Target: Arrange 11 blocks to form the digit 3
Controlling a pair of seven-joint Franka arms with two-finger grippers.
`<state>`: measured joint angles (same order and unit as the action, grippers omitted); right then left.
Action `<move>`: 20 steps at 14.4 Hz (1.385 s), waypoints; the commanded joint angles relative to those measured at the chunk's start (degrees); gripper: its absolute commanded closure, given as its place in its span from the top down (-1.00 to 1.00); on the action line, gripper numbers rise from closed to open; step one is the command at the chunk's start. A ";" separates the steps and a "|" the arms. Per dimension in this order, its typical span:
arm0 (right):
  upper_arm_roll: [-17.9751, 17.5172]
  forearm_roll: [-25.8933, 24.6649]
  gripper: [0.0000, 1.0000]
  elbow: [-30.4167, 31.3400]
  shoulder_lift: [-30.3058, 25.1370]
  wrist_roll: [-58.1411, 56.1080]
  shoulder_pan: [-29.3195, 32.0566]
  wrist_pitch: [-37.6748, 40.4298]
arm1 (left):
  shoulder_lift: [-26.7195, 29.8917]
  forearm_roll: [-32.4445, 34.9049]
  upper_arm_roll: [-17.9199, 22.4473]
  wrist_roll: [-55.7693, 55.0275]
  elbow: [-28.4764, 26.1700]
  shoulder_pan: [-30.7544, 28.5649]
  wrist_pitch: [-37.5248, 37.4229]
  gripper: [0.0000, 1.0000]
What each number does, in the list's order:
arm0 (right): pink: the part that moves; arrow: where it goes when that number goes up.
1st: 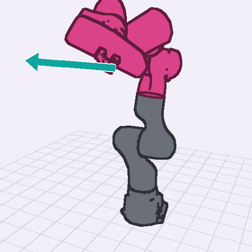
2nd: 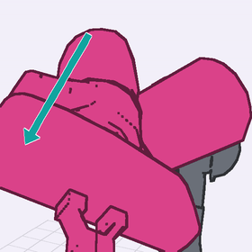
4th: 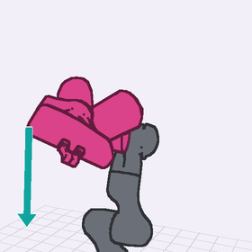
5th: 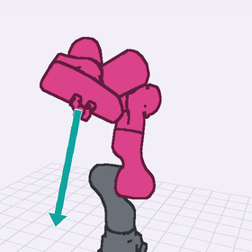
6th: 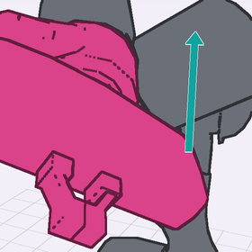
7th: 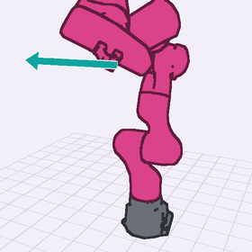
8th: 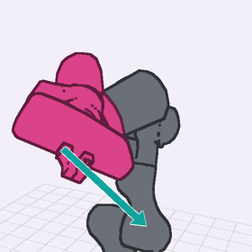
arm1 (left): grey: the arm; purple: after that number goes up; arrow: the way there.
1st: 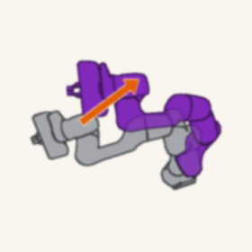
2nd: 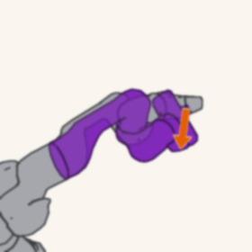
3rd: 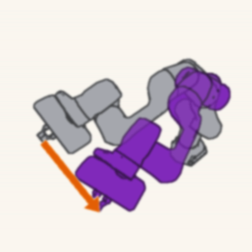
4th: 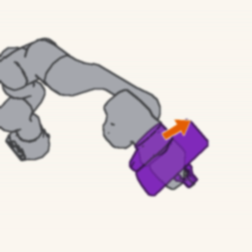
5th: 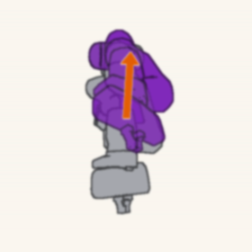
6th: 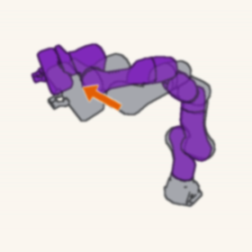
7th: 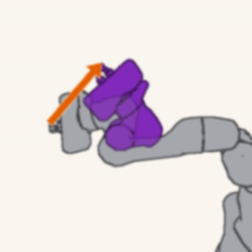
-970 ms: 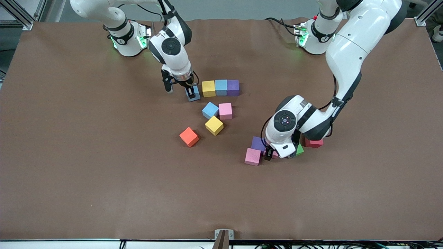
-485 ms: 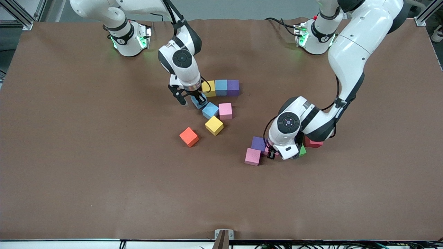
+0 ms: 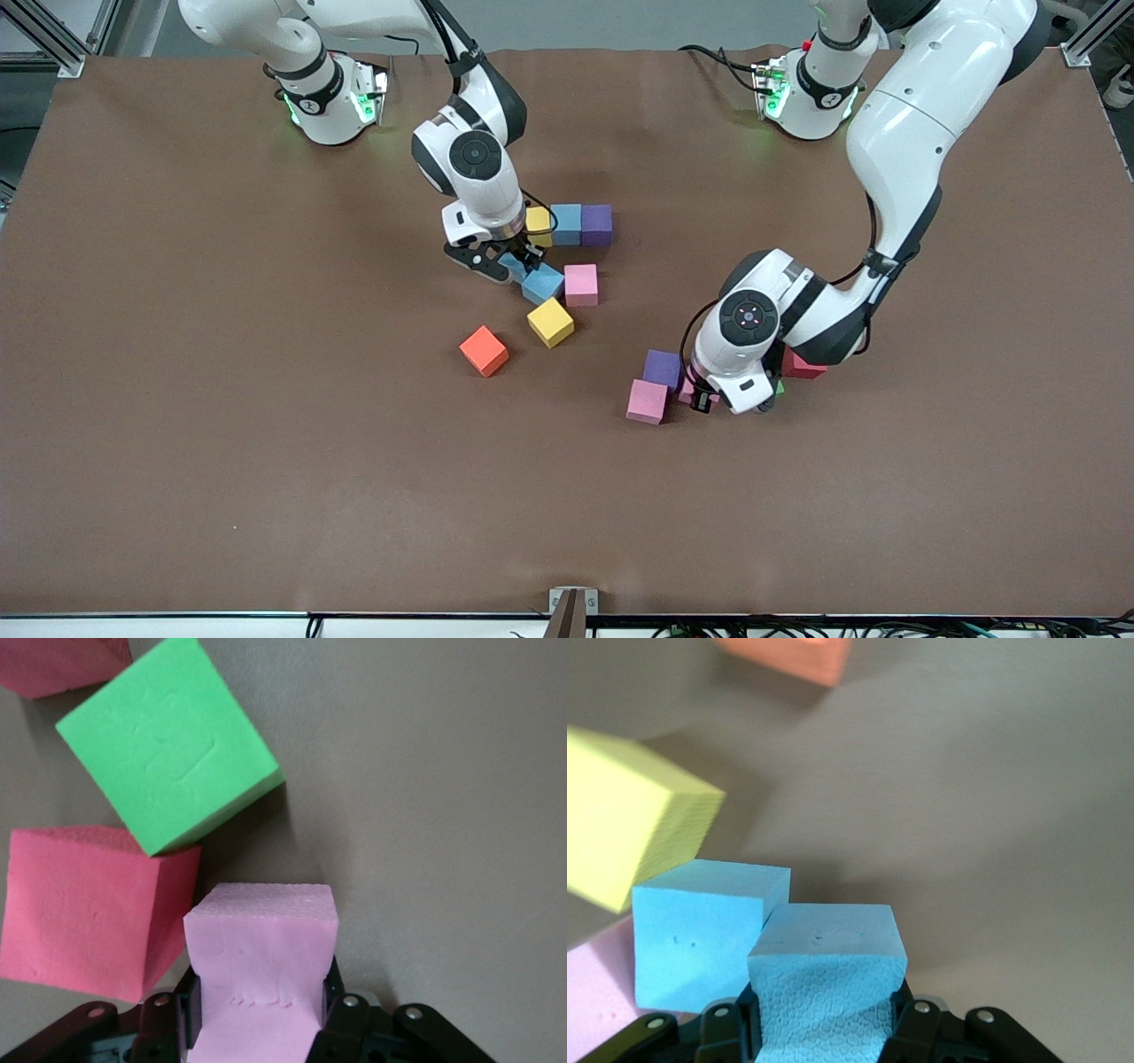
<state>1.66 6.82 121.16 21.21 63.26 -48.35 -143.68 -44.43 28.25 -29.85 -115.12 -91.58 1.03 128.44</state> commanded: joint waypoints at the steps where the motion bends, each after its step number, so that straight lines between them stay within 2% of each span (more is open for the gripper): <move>1: -0.16 0.56 -1.00 -1.80 0.94 -8.41 -0.43 0.60 | 2.15 0.49 -0.64 0.25 -0.80 -0.94 -0.65 -0.33; 3: -0.16 0.65 -1.00 -6.35 3.30 -8.34 -0.69 2.25 | 2.59 0.40 -3.09 0.25 -0.80 -3.65 -1.96 -0.34; 5: -0.16 0.82 -1.00 -13.11 6.46 -7.11 -0.78 7.60 | 2.60 0.40 -6.43 0.25 -0.97 -6.82 -2.15 -0.34; 7: -0.16 0.83 -1.00 -15.60 7.44 -6.84 -0.70 10.08 | 2.60 0.40 -6.71 -0.01 -0.89 -6.92 -3.02 -0.34; 11: -0.07 0.48 -1.00 -13.94 6.57 -8.76 -0.35 11.05 | 3.47 0.40 -7.15 0.25 -0.71 -7.00 -3.99 -0.38; 15: -0.07 0.47 -1.00 -7.53 2.53 -12.19 0.62 9.13 | 4.00 0.40 -7.59 0.25 0.86 -7.00 -6.35 -0.38; 20: -0.16 0.47 -1.00 -4.53 2.35 -14.74 -0.43 5.78 | 4.00 0.22 -8.21 0.25 2.45 -7.00 -8.03 -0.40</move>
<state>1.72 6.84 113.60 25.78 50.88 -48.48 -136.59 -41.14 28.25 -37.46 -115.12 -89.80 -5.61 121.87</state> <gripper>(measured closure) 0.467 0.476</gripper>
